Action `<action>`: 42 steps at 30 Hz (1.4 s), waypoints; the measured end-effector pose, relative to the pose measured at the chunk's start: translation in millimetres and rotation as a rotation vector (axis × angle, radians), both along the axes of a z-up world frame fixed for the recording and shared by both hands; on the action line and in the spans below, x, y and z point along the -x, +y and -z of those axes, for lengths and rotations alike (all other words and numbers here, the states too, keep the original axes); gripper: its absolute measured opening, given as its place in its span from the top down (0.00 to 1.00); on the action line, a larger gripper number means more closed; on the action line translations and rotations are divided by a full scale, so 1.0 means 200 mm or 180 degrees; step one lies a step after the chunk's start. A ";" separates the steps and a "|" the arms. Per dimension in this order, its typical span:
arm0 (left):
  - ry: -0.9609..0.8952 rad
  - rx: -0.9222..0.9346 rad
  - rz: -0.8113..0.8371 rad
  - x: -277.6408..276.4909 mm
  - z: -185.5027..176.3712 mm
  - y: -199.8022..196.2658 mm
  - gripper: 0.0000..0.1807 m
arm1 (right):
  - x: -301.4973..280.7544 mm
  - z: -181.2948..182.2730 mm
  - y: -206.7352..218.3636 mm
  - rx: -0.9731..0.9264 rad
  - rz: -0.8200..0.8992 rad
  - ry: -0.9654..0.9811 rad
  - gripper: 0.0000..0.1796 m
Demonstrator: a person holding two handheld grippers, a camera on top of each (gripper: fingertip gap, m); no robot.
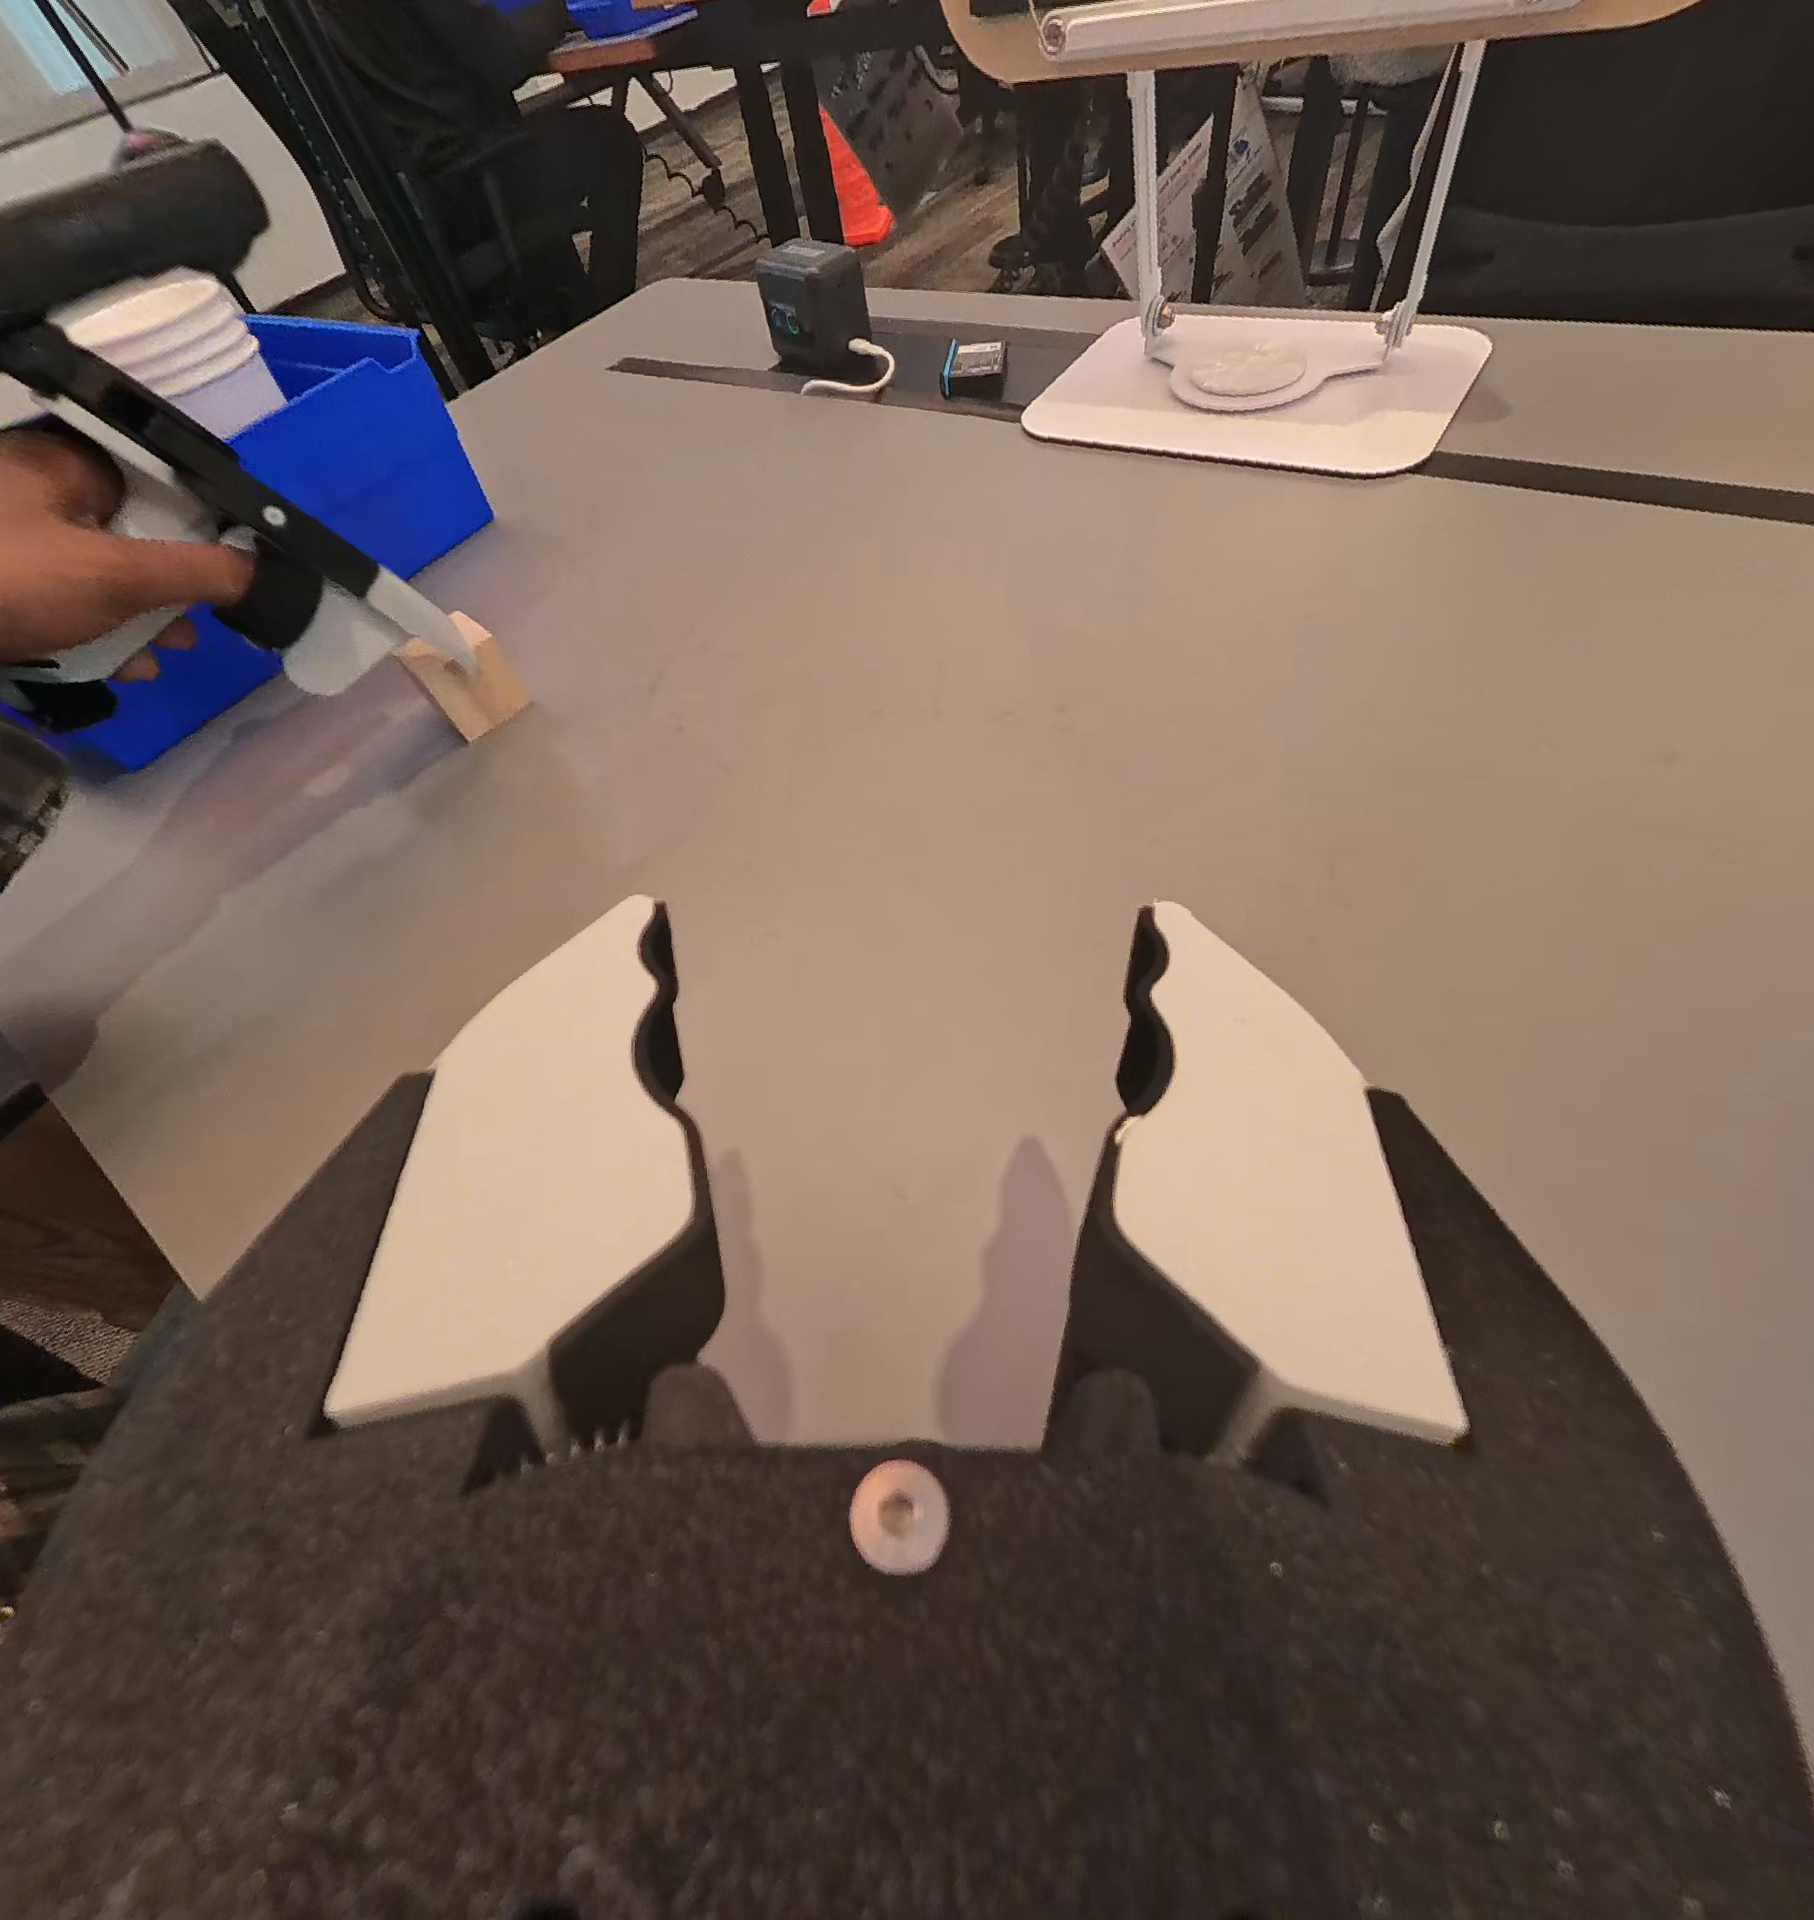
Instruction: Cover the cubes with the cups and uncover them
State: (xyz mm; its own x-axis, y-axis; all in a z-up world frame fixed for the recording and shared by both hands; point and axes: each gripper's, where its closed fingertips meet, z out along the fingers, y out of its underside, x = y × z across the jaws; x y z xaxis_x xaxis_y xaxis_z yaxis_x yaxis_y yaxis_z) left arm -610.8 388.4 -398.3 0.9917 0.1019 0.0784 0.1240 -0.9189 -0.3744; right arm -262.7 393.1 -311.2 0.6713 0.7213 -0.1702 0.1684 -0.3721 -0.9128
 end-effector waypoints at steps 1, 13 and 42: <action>-0.0013 -0.0044 0.0000 0.00 -0.02 0.00 0.65 | 0.00 0.00 0.00 0.0001 -0.0001 0.0001 0.54; -0.0073 -0.0895 0.0364 0.40 -0.63 -0.28 0.58 | 0.00 0.01 0.00 0.0018 -0.0006 0.0004 0.53; 0.0720 0.0443 0.3055 0.98 -0.17 -0.70 0.71 | 0.15 0.06 -0.03 -0.0212 -0.0281 -0.0285 0.51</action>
State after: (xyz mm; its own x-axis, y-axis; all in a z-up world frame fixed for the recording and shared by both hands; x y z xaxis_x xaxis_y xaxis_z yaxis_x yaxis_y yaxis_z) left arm -807.8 247.9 -364.2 0.6488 -0.7573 -0.0744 -0.7558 -0.6300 -0.1785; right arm -292.3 387.9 -323.7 0.6151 0.7860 -0.0622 0.2795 -0.2912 -0.9149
